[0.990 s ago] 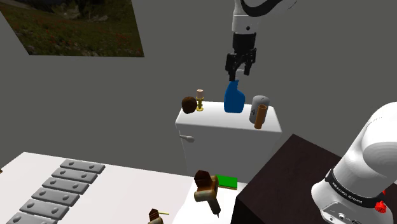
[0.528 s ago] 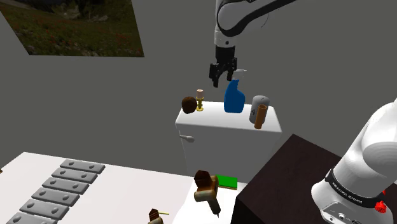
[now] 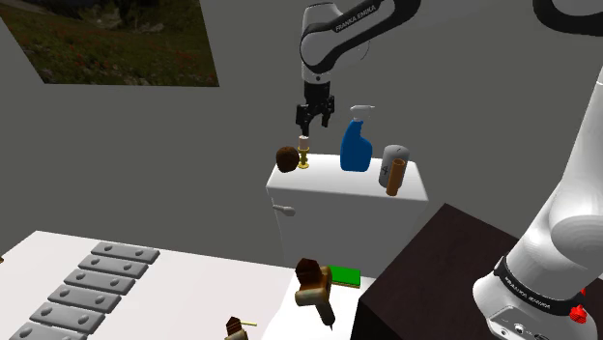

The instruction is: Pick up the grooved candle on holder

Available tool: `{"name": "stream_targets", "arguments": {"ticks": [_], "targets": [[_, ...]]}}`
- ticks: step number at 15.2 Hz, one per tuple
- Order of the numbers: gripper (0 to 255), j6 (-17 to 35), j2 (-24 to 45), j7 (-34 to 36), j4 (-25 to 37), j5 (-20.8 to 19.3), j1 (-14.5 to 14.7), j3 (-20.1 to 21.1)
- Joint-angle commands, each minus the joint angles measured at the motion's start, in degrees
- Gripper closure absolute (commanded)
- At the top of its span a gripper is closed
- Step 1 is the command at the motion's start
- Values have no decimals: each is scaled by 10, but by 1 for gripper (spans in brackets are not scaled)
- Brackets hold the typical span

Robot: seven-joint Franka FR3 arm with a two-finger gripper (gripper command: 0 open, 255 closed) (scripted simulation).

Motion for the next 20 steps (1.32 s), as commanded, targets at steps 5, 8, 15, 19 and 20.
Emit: {"name": "stream_targets", "arguments": {"ticks": [5, 8, 15, 19, 20], "targets": [[0, 10, 99, -6, 98, -6, 2, 0], [0, 30, 108, -6, 86, -7, 2, 0], [255, 52, 120, -7, 75, -7, 2, 0], [255, 53, 119, -7, 75, -7, 2, 0], [255, 53, 119, -7, 75, -7, 2, 0]]}}
